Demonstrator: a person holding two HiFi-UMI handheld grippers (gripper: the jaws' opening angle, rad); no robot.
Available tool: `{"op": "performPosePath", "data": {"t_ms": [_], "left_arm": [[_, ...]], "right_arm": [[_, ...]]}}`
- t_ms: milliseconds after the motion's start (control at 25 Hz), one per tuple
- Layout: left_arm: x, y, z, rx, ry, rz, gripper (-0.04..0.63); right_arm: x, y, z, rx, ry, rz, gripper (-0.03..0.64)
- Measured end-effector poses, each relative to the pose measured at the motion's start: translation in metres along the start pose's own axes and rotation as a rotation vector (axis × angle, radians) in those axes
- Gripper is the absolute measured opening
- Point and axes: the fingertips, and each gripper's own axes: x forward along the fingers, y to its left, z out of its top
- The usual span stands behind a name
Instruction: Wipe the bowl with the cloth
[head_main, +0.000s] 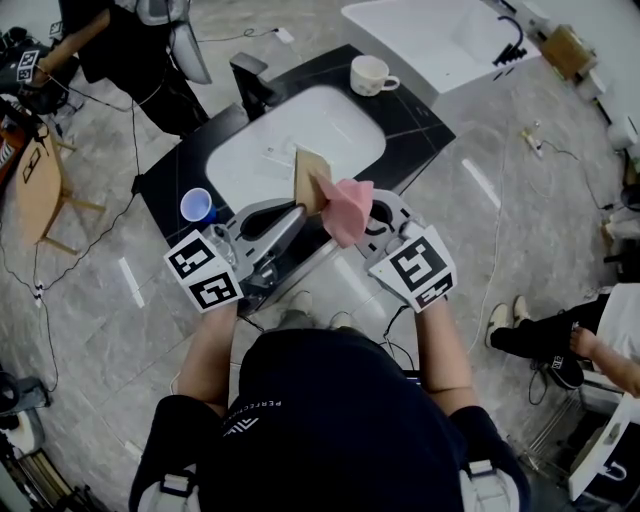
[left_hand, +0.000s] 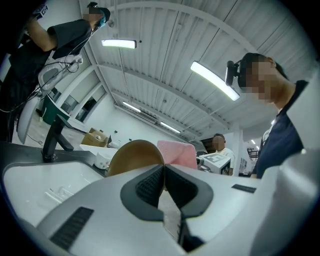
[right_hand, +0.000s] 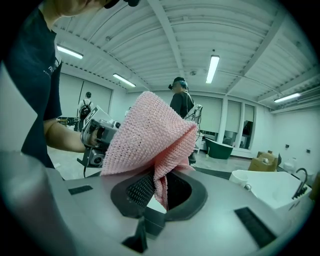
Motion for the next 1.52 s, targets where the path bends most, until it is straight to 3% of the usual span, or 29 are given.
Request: {"op": "performPosePath", "data": {"t_ms": [680, 1000, 1520], "left_arm": [[0.01, -0.024, -0.006, 0.041, 0.047, -0.094, 0.015], [0.009, -0.032, -0.003, 0.043, 0.041, -0.137, 0.015], [0.0, -0.034, -0.002, 0.056, 0.05, -0.136, 0.015]], "right_arm": [[-0.001, -0.022, -0.018, -0.035, 0.087, -0.125, 0.049], [0.002, -0.026, -0.025, -0.014, 0.108, -0.137, 0.049], [0.0, -0.034, -0.035, 0.054, 0.124, -0.155, 0.049]]}}
